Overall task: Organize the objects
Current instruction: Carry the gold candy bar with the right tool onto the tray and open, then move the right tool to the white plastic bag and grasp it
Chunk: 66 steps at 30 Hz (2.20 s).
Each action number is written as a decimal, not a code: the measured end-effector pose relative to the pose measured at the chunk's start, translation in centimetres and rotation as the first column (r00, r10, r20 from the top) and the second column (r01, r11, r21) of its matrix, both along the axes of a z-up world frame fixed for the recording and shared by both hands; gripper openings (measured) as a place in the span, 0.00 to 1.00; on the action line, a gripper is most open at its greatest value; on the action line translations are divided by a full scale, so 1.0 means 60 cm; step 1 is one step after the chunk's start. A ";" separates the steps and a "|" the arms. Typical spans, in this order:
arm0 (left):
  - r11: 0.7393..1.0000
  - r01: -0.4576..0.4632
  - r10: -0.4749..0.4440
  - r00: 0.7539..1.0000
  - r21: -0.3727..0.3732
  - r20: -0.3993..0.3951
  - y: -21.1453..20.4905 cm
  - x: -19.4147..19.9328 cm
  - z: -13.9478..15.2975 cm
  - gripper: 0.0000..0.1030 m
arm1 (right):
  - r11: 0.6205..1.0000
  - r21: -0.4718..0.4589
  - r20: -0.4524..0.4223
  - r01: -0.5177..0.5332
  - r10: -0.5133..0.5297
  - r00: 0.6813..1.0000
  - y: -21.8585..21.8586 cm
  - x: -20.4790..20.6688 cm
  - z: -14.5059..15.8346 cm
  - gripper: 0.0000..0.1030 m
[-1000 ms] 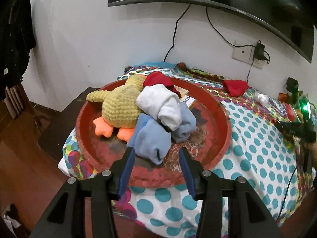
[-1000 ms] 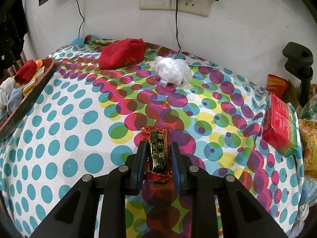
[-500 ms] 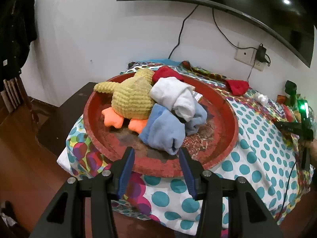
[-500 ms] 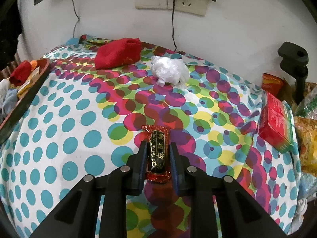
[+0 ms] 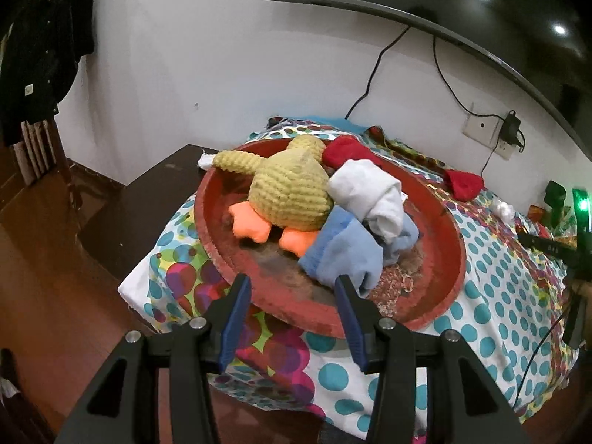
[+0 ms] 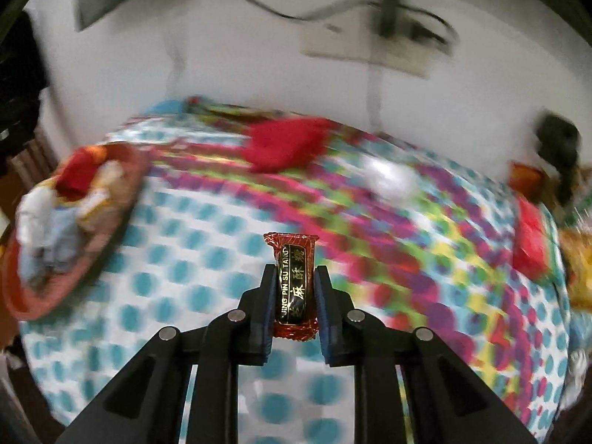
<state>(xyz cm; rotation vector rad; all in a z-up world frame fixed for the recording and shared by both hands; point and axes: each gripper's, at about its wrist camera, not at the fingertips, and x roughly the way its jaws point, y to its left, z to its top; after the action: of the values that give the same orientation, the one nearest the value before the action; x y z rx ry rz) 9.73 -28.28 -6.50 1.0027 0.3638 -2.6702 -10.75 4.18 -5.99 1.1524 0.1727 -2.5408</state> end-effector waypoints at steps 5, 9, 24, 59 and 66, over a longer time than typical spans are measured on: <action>1.000 -0.001 0.001 1.000 -0.031 0.012 0.002 -0.001 0.000 0.47 | 0.989 -0.037 0.013 -0.144 0.145 0.989 -0.108 0.015 0.026 0.18; 1.000 -0.023 0.023 1.000 0.018 0.020 -0.013 0.000 -0.005 0.47 | 0.974 -0.053 0.032 -0.221 0.222 0.974 -0.197 0.027 0.035 0.18; 0.999 -0.020 0.020 1.000 0.028 0.020 -0.015 -0.001 -0.007 0.47 | 0.974 0.034 0.144 -0.224 0.217 0.965 -0.348 0.008 -0.042 0.18; 0.987 0.131 -0.125 0.990 -0.093 0.060 0.072 -0.033 0.009 0.48 | 0.979 0.055 -0.018 0.198 -0.197 0.980 0.142 -0.148 -0.052 0.50; 0.971 0.190 -0.180 0.980 -0.145 0.081 0.101 -0.071 0.038 0.48 | 0.973 0.104 -0.047 0.206 -0.202 0.978 0.129 -0.222 -0.067 0.58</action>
<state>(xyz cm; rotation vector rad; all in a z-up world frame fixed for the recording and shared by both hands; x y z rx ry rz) 5.49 -22.20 -4.24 1.1255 0.0521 -2.7675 -24.06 11.89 -10.02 1.2220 0.2133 -2.7640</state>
